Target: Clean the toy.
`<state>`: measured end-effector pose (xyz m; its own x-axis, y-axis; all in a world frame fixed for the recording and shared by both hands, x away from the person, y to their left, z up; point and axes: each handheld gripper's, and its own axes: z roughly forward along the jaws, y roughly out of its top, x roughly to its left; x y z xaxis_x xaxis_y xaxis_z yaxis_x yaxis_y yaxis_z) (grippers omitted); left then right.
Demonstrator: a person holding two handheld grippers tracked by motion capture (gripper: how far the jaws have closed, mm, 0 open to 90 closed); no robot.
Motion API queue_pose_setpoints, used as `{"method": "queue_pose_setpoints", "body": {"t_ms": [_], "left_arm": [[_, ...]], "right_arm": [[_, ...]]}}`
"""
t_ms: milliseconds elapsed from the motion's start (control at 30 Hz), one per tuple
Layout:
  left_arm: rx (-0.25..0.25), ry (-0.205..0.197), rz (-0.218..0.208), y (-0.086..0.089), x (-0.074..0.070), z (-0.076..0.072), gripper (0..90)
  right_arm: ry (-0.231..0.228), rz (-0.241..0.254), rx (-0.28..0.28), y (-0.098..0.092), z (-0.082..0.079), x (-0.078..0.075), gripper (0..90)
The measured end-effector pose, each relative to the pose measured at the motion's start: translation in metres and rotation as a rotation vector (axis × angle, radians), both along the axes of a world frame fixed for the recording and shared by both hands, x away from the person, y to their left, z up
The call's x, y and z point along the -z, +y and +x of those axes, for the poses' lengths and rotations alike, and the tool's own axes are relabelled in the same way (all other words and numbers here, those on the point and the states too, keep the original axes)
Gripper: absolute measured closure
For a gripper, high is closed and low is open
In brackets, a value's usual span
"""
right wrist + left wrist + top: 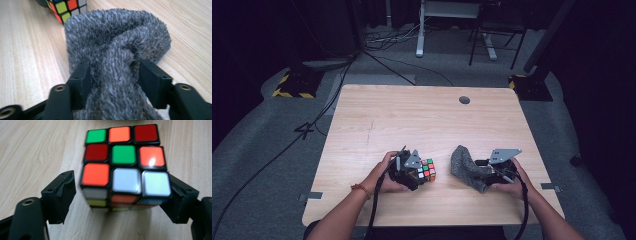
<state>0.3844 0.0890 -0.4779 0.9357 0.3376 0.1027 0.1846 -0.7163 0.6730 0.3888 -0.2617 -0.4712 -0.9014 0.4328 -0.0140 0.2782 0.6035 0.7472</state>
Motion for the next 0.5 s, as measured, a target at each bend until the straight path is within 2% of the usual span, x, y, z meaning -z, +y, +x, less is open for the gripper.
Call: {"method": "queue_pose_setpoints", "body": {"t_ms": [133, 300, 500], "left_arm": [[-0.023, -0.02, 0.002, 0.002, -0.003, -0.002, 16.8], [-0.037, -0.011, 0.0, 0.01, -0.006, -0.006, 16.1], [-0.067, -0.039, 0.012, 0.023, -0.011, -0.015, 16.0]], "right_arm": [[-0.008, -0.004, 0.0, 0.001, -0.002, -0.002, 33.9], [-0.008, -0.004, -0.009, -0.001, -0.004, -0.006, 31.5], [-0.019, -0.013, 0.01, -0.004, -0.006, -0.011, 29.9]]}}
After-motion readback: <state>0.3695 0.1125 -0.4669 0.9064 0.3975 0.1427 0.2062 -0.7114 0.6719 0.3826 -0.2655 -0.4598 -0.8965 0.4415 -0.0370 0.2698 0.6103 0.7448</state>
